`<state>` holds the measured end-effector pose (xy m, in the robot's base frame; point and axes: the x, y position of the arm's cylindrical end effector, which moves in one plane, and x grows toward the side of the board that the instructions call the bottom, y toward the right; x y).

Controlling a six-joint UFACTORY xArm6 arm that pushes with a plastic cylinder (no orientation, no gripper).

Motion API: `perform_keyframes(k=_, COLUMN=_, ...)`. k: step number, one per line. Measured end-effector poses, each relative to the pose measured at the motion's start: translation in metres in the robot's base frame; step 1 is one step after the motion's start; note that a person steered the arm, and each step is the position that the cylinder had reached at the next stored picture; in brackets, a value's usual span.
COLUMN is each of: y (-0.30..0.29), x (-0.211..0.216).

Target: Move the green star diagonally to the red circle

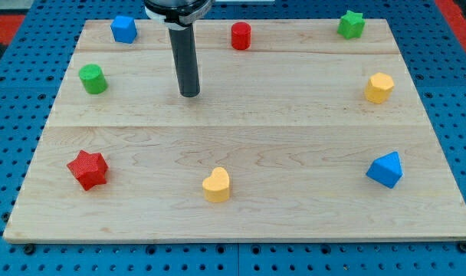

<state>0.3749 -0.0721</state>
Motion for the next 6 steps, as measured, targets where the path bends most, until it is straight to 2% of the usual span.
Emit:
perform_keyframes(k=4, y=-0.008, x=0.007)
perform_keyframes(k=5, y=0.038, x=-0.012)
perform_keyframes(k=6, y=0.133, x=-0.061)
